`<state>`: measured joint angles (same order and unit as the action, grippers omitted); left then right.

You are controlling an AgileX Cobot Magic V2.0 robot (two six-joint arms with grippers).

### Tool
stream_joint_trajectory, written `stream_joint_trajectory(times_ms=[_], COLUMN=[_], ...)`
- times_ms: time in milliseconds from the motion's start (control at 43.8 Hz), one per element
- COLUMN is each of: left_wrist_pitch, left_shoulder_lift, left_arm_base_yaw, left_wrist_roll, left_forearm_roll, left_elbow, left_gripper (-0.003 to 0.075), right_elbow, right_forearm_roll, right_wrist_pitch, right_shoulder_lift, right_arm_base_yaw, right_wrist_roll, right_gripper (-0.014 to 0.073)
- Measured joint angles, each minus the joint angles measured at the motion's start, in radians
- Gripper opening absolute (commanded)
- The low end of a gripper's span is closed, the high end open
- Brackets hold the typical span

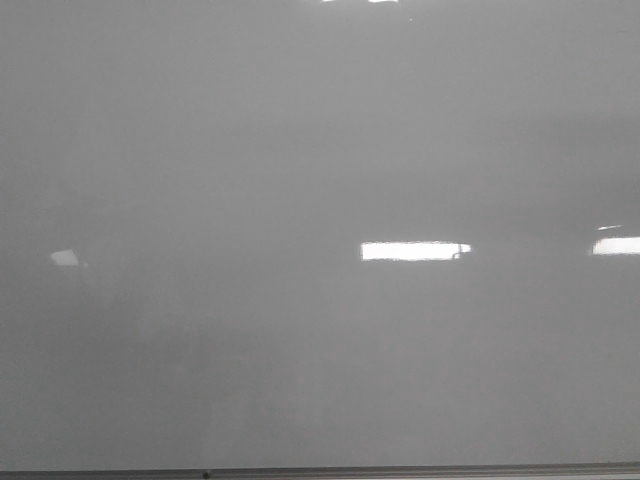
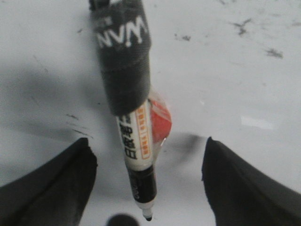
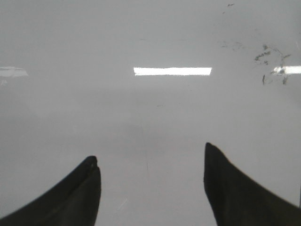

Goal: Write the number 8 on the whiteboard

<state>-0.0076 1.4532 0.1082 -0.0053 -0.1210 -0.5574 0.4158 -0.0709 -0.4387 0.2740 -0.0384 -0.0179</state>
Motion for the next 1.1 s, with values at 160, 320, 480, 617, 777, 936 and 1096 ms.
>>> stream_joint_trajectory(times_ms=[160,320,480,617,777,936,1096], left_wrist_pitch=[-0.016,-0.041,-0.043,-0.031,-0.019,0.09,0.259], left_shoulder_lift=[0.025,0.041,0.041,0.041,0.041,0.023,-0.056], left_arm_base_yaw=[0.0,0.0,0.0,0.0,0.0,0.0,0.0], left_wrist_roll=[0.0,0.0,0.0,0.0,0.0,-0.002,-0.002], left_forearm_roll=[0.0,0.0,0.0,0.0,0.0,0.0,0.0], left_elbow=[0.0,0.0,-0.002,-0.002,-0.002,-0.021,-0.079], left_gripper=[0.0278,0.0206,0.0117,0.0024,-0.0014,-0.0014,-0.0015], right_elbow=[0.0,0.0,0.0,0.0,0.0,0.0,0.0], right_forearm_roll=[0.0,0.0,0.0,0.0,0.0,0.0,0.0], right_wrist_pitch=[0.0,0.0,0.0,0.0,0.0,0.0,0.0], right_shoulder_lift=[0.0,0.0,0.0,0.0,0.0,0.0,0.0], right_arm_base_yaw=[0.0,0.0,0.0,0.0,0.0,0.0,0.0], right_wrist_roll=[0.0,0.0,0.0,0.0,0.0,0.0,0.0], right_gripper=[0.0496,0.0496,0.0496,0.0496,0.0496,0.0496,0.0496])
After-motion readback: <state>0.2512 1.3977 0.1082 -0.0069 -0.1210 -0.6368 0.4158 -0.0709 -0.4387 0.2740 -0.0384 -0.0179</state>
